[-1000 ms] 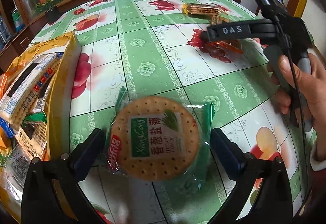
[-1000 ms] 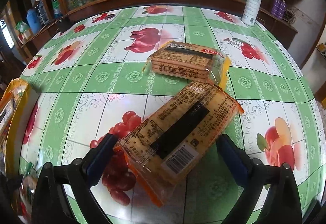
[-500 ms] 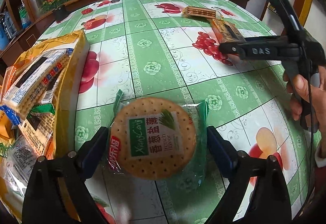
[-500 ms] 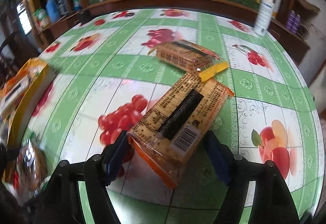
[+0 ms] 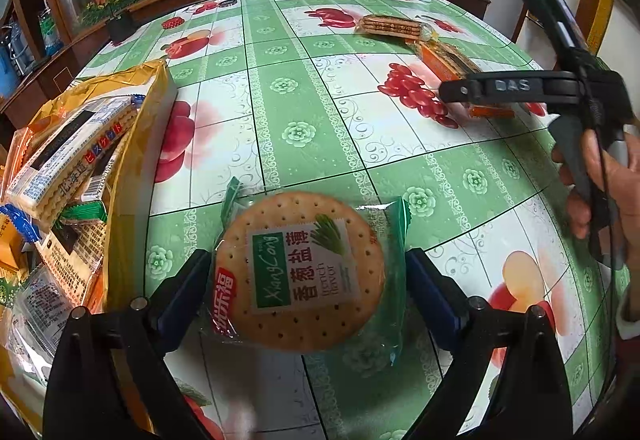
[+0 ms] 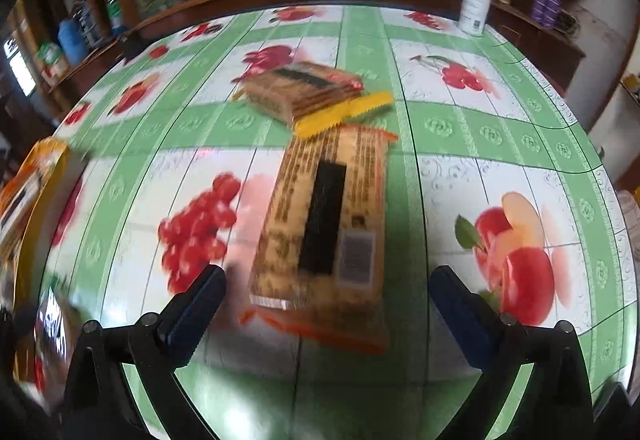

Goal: Organize snacks
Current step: 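Lift the brown cracker pack with right tool while left tool holds the XiangCong pack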

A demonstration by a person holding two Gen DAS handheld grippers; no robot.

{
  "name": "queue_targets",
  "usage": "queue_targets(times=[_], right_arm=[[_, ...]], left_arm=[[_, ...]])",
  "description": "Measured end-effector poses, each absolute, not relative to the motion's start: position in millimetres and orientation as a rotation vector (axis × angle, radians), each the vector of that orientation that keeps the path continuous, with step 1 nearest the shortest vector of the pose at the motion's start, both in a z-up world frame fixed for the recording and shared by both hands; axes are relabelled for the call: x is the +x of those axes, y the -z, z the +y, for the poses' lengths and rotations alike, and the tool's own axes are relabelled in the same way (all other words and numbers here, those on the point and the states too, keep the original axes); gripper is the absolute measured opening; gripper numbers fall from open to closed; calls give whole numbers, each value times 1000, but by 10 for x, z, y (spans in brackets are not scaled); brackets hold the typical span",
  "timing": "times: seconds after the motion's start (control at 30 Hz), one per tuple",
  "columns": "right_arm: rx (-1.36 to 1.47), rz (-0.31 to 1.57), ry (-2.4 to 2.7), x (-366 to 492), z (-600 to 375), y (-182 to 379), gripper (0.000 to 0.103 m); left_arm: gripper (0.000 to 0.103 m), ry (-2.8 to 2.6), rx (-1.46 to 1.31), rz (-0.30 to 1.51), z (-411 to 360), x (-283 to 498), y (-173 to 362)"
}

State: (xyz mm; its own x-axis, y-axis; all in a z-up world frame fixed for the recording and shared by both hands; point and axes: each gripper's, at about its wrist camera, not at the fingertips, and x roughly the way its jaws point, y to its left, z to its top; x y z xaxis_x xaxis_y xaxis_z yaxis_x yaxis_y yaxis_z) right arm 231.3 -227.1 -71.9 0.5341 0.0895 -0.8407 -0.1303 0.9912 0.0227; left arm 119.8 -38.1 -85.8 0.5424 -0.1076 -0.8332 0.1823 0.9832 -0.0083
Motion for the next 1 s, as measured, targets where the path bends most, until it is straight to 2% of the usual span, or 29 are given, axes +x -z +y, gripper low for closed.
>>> queue_targets(times=[0.13, 0.17, 0.23, 0.27, 0.4, 0.57, 0.73, 1.0], right_arm=[[-67, 970, -109, 2350, -2241, 739, 102], [-70, 961, -114, 2339, -2243, 735, 99], [-73, 932, -117, 2293, -2265, 690, 75], [-68, 927, -122, 2284, -2272, 671, 58], [-62, 938, -143, 2209, -2313, 648, 58], [81, 938, -243, 2020, -2437, 618, 57], [396, 938, -449, 1820, -2676, 656, 57], [460, 875, -552, 1413, -2698, 596, 57]], left_arm=[[96, 151, 76, 970, -386, 1200, 862], [97, 146, 74, 967, -388, 1203, 864], [97, 141, 70, 966, -383, 1215, 866], [97, 136, 64, 968, -375, 1224, 867], [96, 120, 55, 959, -364, 1229, 864], [80, 77, 37, 939, -296, 1207, 839], [78, 62, 15, 931, -265, 1166, 830], [77, 63, -59, 907, -270, 1016, 786]])
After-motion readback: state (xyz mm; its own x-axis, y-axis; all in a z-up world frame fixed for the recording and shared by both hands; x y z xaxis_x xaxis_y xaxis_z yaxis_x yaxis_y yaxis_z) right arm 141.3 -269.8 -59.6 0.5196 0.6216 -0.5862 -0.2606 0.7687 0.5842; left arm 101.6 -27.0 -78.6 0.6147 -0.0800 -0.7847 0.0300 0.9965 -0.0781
